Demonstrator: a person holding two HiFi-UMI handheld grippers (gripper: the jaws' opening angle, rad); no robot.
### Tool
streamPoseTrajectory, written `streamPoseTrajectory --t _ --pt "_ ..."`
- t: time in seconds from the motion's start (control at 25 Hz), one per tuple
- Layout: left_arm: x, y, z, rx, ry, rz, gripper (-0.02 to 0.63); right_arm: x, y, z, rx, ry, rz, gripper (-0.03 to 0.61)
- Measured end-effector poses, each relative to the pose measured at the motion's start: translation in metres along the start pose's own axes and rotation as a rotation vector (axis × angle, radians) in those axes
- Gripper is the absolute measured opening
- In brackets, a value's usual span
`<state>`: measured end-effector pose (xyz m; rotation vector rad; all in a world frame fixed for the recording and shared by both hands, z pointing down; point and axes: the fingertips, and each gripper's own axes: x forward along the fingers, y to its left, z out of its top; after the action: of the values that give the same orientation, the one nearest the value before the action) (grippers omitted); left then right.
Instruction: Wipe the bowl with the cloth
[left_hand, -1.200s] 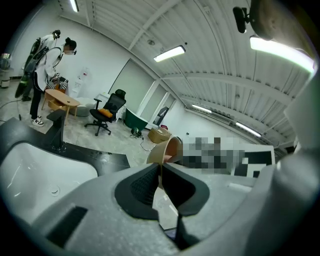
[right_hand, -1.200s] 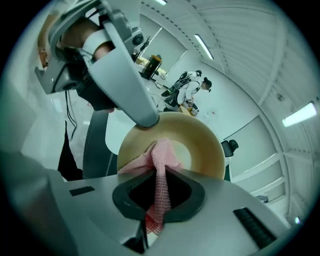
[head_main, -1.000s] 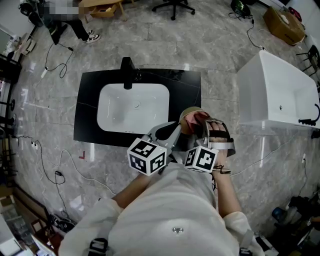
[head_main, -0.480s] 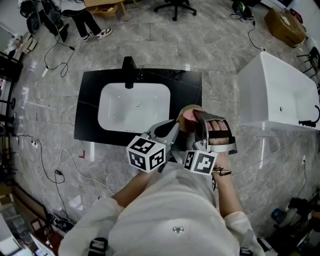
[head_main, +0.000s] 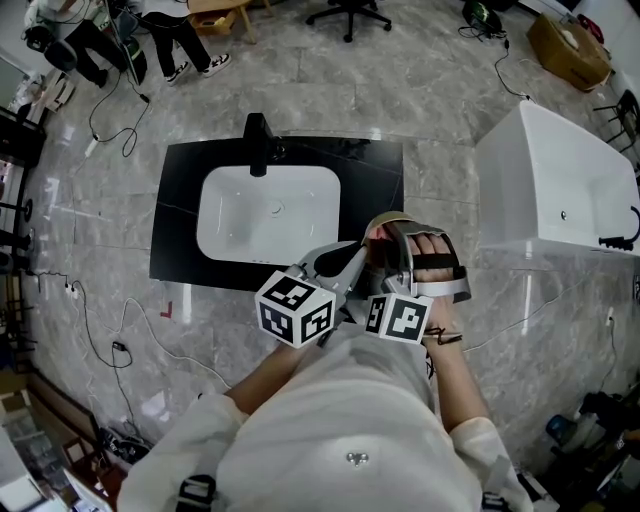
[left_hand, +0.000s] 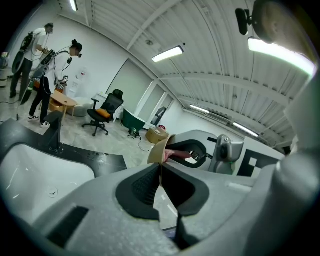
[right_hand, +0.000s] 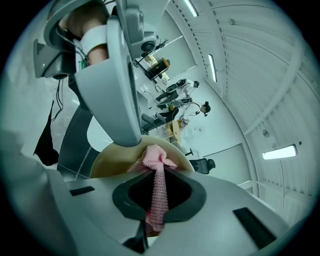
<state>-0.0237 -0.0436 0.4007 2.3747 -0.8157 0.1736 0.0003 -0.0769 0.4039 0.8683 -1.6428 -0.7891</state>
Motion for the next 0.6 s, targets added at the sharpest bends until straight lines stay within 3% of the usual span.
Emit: streamPoseTrajectory --t 0.24,0.6 --pt "0.004 -0.002 0.004 0.021 0.008 -0.006 0.023 0.007 0.009 -0.001 -0.104 -0.089 0.062 0.015" --pt "0.005 -0.001 0.01 0.005 -0.023 -0.003 0.023 0.002 0.036 0.006 -0.113 -0.113 0.158 0.015"
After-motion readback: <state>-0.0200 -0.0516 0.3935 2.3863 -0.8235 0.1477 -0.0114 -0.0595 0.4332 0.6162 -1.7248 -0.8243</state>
